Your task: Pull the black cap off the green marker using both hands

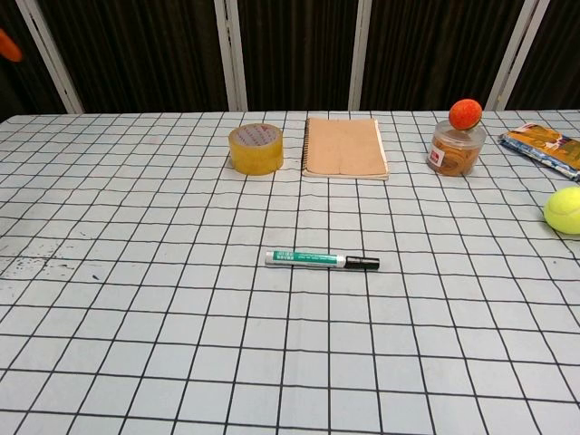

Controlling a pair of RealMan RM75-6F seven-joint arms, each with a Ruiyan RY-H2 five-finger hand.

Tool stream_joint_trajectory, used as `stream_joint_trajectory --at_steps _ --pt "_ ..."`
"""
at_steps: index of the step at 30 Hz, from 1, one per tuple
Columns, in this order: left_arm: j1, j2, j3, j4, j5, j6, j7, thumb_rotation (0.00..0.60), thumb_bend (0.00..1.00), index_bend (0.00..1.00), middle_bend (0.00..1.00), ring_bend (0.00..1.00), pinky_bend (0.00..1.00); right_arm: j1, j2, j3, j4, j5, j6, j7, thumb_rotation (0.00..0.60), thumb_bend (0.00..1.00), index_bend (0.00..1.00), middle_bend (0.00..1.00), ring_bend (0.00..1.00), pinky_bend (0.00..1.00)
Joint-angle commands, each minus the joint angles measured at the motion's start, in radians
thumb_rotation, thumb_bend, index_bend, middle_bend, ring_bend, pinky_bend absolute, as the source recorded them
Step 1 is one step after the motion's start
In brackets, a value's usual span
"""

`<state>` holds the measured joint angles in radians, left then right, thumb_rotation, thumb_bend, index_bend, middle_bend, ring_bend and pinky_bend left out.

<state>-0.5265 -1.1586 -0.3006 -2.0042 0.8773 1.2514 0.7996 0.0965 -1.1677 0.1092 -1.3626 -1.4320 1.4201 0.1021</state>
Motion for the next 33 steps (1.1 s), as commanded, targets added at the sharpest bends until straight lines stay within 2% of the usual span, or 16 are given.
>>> stream_joint_trajectory --at_steps 1,4,9,12,16,24,29,33 --pt "-0.129 -0.166 -0.051 0.032 -0.141 0.008 0.084 0.6 0.39 0.17 0.0 0.0 0.0 0.008 0.006 0.001 -0.014 0.001 -0.009 -0.015 0.6 0.2 0.13 0.02 0.0 0.0" --pt "-0.199 -0.256 -0.081 0.038 -0.231 0.013 0.1 0.6 0.38 0.16 0.0 0.0 0.0 0.016 0.012 0.005 -0.034 0.004 -0.017 -0.027 0.6 0.2 0.13 0.02 0.0 0.0" --pt "-0.312 -0.391 -0.083 0.087 -0.323 0.043 0.182 0.6 0.37 0.16 0.0 0.0 0.0 0.021 0.019 0.004 -0.05 0.007 -0.026 -0.052 0.6 0.2 0.13 0.02 0.0 0.0" --pt "-0.368 -0.465 -0.089 0.128 -0.384 0.063 0.226 0.6 0.37 0.2 0.0 0.0 0.0 0.022 0.02 0.004 -0.054 0.01 -0.026 -0.055 0.6 0.2 0.13 0.02 0.0 0.0" --pt "-0.442 -0.587 -0.148 0.205 -0.488 0.073 0.21 0.6 0.37 0.27 0.0 0.0 0.0 0.022 0.021 0.003 -0.056 0.011 -0.026 -0.057 0.6 0.2 0.13 0.02 0.0 0.0" --pt "-0.548 -0.696 -0.159 0.323 -0.584 0.109 0.284 0.6 0.42 0.32 0.0 0.0 0.0 0.023 0.021 0.002 -0.057 0.013 -0.025 -0.057 0.6 0.2 0.13 0.02 0.0 0.0" --pt "-0.576 -0.748 -0.148 0.387 -0.585 0.09 0.27 0.6 0.42 0.37 0.0 0.0 0.0 0.024 0.021 0.001 -0.057 0.013 -0.025 -0.057 0.6 0.2 0.13 0.02 0.0 0.0" --pt "-0.589 -0.778 -0.139 0.433 -0.579 0.081 0.258 0.6 0.42 0.38 0.0 0.0 0.0 0.024 0.021 0.0 -0.057 0.014 -0.024 -0.057 0.6 0.2 0.13 0.02 0.0 0.0"
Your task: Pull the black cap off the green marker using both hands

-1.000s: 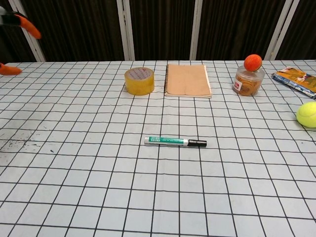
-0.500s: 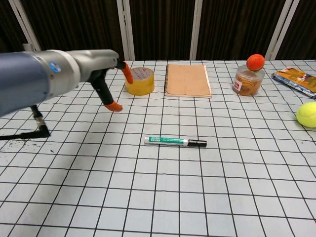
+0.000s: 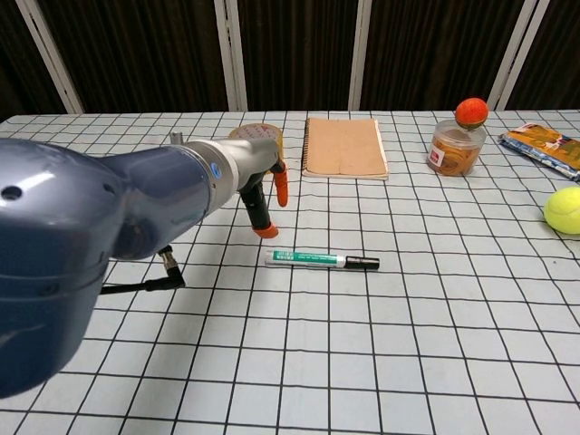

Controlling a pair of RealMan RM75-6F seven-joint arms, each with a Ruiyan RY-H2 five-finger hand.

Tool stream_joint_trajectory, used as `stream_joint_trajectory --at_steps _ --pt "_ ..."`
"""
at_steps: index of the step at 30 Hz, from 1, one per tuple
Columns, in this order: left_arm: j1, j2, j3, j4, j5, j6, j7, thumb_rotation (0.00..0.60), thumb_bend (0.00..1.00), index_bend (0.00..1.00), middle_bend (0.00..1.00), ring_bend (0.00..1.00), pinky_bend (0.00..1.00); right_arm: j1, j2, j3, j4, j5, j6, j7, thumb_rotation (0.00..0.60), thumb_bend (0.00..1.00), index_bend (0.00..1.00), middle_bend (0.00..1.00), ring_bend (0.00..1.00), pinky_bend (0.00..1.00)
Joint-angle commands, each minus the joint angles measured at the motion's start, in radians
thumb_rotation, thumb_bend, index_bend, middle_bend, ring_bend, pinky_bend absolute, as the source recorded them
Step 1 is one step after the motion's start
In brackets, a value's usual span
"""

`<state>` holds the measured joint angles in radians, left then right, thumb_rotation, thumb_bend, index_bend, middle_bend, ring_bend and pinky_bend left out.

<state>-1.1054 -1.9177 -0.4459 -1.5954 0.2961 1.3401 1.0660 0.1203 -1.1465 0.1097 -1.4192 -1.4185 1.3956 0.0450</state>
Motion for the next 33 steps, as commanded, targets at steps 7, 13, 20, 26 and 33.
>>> stream_joint_trajectory --at_steps 7,13,20,26,33 --pt "-0.03 -0.059 0.038 0.103 0.027 -0.03 -0.002 0.6 0.43 0.39 0.0 0.0 0.0 0.001 0.0 -0.001 0.0 0.001 0.001 0.0 0.6 0.2 0.13 0.02 0.0 0.0" --pt "-0.036 -0.116 0.074 0.204 0.068 -0.085 -0.03 0.6 0.44 0.39 0.0 0.0 0.0 0.001 0.0 -0.002 0.0 0.001 0.001 0.0 0.6 0.2 0.13 0.02 0.0 0.0" --pt "-0.049 -0.157 0.084 0.255 0.094 -0.112 -0.027 0.6 0.44 0.4 0.0 0.0 0.0 0.001 0.0 -0.002 0.0 0.001 0.001 0.0 0.6 0.2 0.13 0.02 0.0 0.0" --pt "-0.055 -0.185 0.083 0.273 0.121 -0.119 -0.025 0.6 0.44 0.41 0.0 0.0 0.0 0.002 0.0 -0.003 0.0 0.002 0.002 0.0 0.6 0.2 0.13 0.02 0.0 0.0" --pt "-0.054 -0.204 0.081 0.29 0.126 -0.109 -0.001 0.6 0.44 0.46 0.01 0.0 0.0 0.002 0.0 -0.003 0.0 0.002 0.002 0.0 0.6 0.2 0.13 0.02 0.0 0.0"
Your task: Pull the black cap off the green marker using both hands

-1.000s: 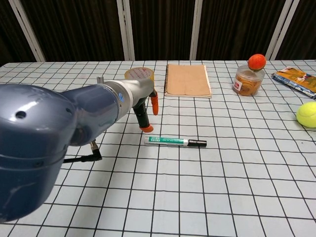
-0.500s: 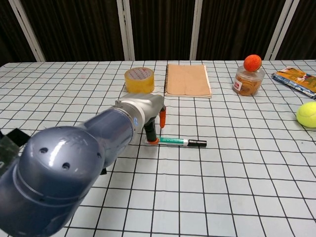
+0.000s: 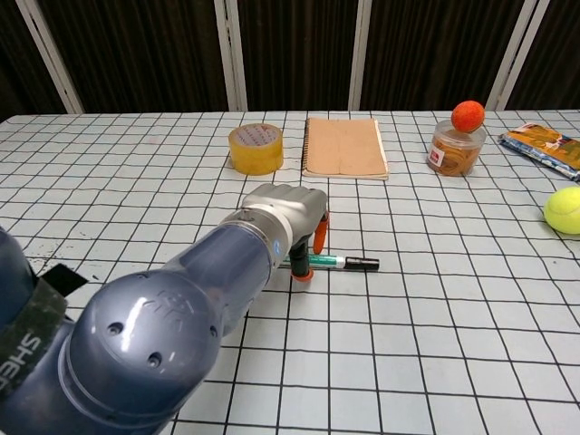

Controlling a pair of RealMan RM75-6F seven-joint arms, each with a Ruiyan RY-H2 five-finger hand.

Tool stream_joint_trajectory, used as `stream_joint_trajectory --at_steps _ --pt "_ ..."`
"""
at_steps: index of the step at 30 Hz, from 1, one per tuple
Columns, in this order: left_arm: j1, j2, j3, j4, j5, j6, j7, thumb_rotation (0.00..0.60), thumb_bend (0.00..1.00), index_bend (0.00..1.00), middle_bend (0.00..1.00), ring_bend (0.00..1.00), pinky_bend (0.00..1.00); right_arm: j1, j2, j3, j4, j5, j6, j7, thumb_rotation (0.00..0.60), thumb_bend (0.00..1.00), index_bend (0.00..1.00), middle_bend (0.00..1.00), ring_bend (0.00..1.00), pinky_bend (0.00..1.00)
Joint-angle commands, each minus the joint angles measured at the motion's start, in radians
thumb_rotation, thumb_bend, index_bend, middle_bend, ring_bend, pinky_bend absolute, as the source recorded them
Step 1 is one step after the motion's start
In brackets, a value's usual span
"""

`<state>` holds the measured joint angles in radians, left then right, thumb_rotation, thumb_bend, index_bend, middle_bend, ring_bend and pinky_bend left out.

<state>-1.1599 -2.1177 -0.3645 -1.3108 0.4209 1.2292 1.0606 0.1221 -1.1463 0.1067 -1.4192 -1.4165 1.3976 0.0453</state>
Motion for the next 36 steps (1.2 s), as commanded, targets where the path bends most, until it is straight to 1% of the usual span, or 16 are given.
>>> stream_joint_trajectory --at_steps 1,11,12,13,15,18,23,32,36 --pt "0.001 -0.007 -0.001 0.009 0.002 0.002 0.007 0.6 0.44 0.47 0.01 0.0 0.0 0.0 0.0 0.0 0.0 0.0 0.0 0.0 0.6 0.2 0.13 0.02 0.0 0.0" --pt "0.006 -0.028 -0.007 0.045 0.019 -0.009 0.021 0.6 0.44 0.47 0.01 0.0 0.0 0.0 0.0 -0.001 0.0 0.0 0.0 0.0 0.6 0.2 0.13 0.02 0.0 0.0" --pt "0.006 -0.03 -0.007 0.048 0.022 -0.01 0.023 0.6 0.44 0.47 0.01 0.0 0.0 -0.01 -0.019 -0.017 0.045 0.04 -0.043 0.003 0.6 0.2 0.13 0.02 0.0 0.0" --pt "0.007 -0.032 -0.007 0.051 0.024 -0.011 0.024 0.6 0.44 0.47 0.01 0.0 0.0 -0.007 -0.057 -0.019 0.116 0.057 -0.065 0.024 0.6 0.2 0.13 0.02 0.0 0.0" --pt "0.009 -0.035 -0.008 0.055 0.025 -0.014 0.025 0.6 0.45 0.48 0.01 0.0 0.0 -0.005 -0.089 -0.019 0.172 0.046 -0.061 0.054 0.6 0.2 0.13 0.02 0.0 0.0" --pt "0.011 -0.039 -0.008 0.063 0.026 -0.018 0.028 0.6 0.45 0.5 0.03 0.0 0.0 -0.008 -0.105 -0.023 0.218 0.034 -0.054 0.085 0.6 0.2 0.13 0.02 0.0 0.0" --pt "0.015 -0.043 -0.011 0.072 0.028 -0.021 0.031 0.6 0.45 0.54 0.04 0.0 0.0 -0.005 -0.12 -0.026 0.238 0.022 -0.051 0.094 0.6 0.2 0.13 0.02 0.0 0.0" --pt "0.03 -0.044 -0.016 0.071 0.036 -0.017 0.041 0.6 0.46 0.57 0.06 0.0 0.0 -0.007 -0.128 -0.025 0.251 0.021 -0.052 0.097 0.6 0.2 0.13 0.02 0.0 0.0" --pt "0.036 -0.041 -0.019 0.065 0.039 -0.009 0.046 0.6 0.48 0.58 0.06 0.0 0.0 -0.006 -0.125 -0.025 0.25 0.017 -0.053 0.096 0.6 0.2 0.13 0.02 0.0 0.0"
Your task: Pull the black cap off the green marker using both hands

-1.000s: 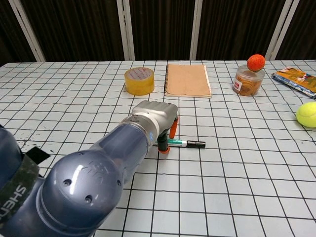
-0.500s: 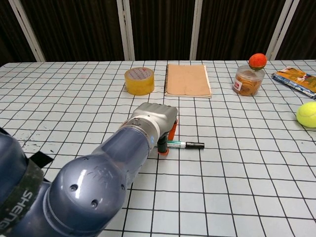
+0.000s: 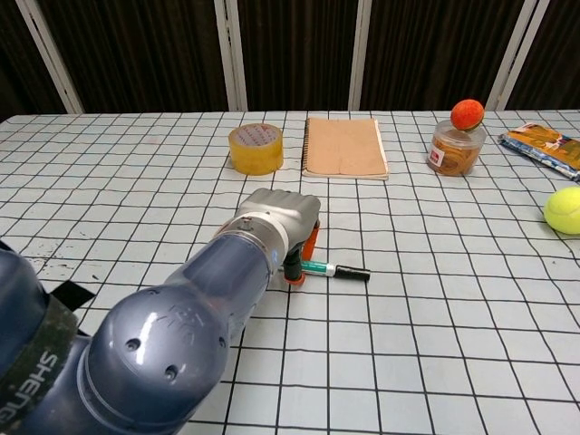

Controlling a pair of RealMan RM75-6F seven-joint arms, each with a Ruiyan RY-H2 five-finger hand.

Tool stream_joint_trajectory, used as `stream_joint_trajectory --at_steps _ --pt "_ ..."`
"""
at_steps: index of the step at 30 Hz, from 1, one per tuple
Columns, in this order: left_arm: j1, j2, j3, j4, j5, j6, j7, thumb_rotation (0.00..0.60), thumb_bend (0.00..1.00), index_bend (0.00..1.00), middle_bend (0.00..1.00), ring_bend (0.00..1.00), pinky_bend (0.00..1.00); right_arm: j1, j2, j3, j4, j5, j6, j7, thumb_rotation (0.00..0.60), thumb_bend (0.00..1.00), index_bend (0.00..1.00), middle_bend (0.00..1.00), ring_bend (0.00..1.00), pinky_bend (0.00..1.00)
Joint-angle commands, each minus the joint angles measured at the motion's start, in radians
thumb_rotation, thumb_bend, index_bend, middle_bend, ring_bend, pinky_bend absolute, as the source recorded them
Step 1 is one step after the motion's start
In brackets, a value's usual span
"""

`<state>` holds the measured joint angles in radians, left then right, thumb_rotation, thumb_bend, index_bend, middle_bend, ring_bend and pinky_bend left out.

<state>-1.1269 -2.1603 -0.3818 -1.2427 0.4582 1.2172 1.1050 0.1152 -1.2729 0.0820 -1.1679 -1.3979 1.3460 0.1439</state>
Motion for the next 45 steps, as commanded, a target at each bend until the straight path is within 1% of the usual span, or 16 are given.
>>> stream_joint_trajectory --at_steps 1,8,13,17,20,26,29,32,37,45 --pt "0.005 0.003 -0.002 -0.007 0.002 0.006 0.004 0.6 0.48 0.58 0.06 0.0 0.0 0.002 0.004 -0.001 -0.003 -0.003 -0.002 -0.007 0.6 0.2 0.13 0.02 0.0 0.0" --pt "0.022 0.031 -0.01 -0.062 0.022 0.04 0.008 0.6 0.48 0.58 0.07 0.0 0.0 0.015 0.022 0.008 -0.049 -0.011 0.0 -0.043 0.6 0.2 0.13 0.02 0.0 0.0" --pt "0.036 0.058 -0.017 -0.116 0.036 0.072 0.013 0.6 0.48 0.59 0.07 0.0 0.0 0.03 0.04 0.018 -0.105 -0.02 0.004 -0.067 0.6 0.2 0.13 0.02 0.0 0.0" --pt "0.046 0.075 -0.026 -0.149 0.043 0.084 0.004 0.6 0.48 0.59 0.07 0.0 0.0 0.051 0.062 0.033 -0.187 -0.019 -0.004 -0.108 0.6 0.2 0.13 0.02 0.0 0.0" --pt "0.05 0.078 -0.032 -0.154 0.057 0.094 -0.01 0.6 0.48 0.58 0.07 0.0 0.0 0.066 0.081 0.043 -0.249 -0.016 -0.015 -0.137 0.6 0.2 0.13 0.02 0.0 0.0" --pt "0.037 0.078 -0.063 -0.172 0.072 0.103 -0.021 0.6 0.48 0.58 0.07 0.0 0.0 0.11 0.106 0.07 -0.377 0.012 -0.06 -0.211 0.6 0.2 0.13 0.02 0.0 0.0" --pt "0.021 0.07 -0.075 -0.172 0.087 0.111 -0.019 0.6 0.48 0.58 0.08 0.0 0.0 0.133 0.1 0.081 -0.42 0.029 -0.081 -0.259 0.6 0.2 0.15 0.02 0.0 0.0" --pt "0.0 0.053 -0.097 -0.162 0.104 0.116 -0.028 0.6 0.48 0.58 0.09 0.0 0.0 0.155 0.088 0.089 -0.476 0.049 -0.101 -0.304 0.6 0.2 0.18 0.02 0.0 0.0" --pt "-0.04 0.021 -0.127 -0.139 0.104 0.122 -0.01 0.6 0.51 0.58 0.09 0.0 0.0 0.193 0.081 0.096 -0.58 0.08 -0.145 -0.361 0.6 0.2 0.22 0.02 0.0 0.0" --pt "-0.106 -0.033 -0.178 -0.096 0.102 0.14 0.018 0.6 0.5 0.58 0.1 0.0 0.0 0.239 0.044 0.118 -0.73 0.184 -0.184 -0.422 0.6 0.2 0.25 0.02 0.0 0.0"
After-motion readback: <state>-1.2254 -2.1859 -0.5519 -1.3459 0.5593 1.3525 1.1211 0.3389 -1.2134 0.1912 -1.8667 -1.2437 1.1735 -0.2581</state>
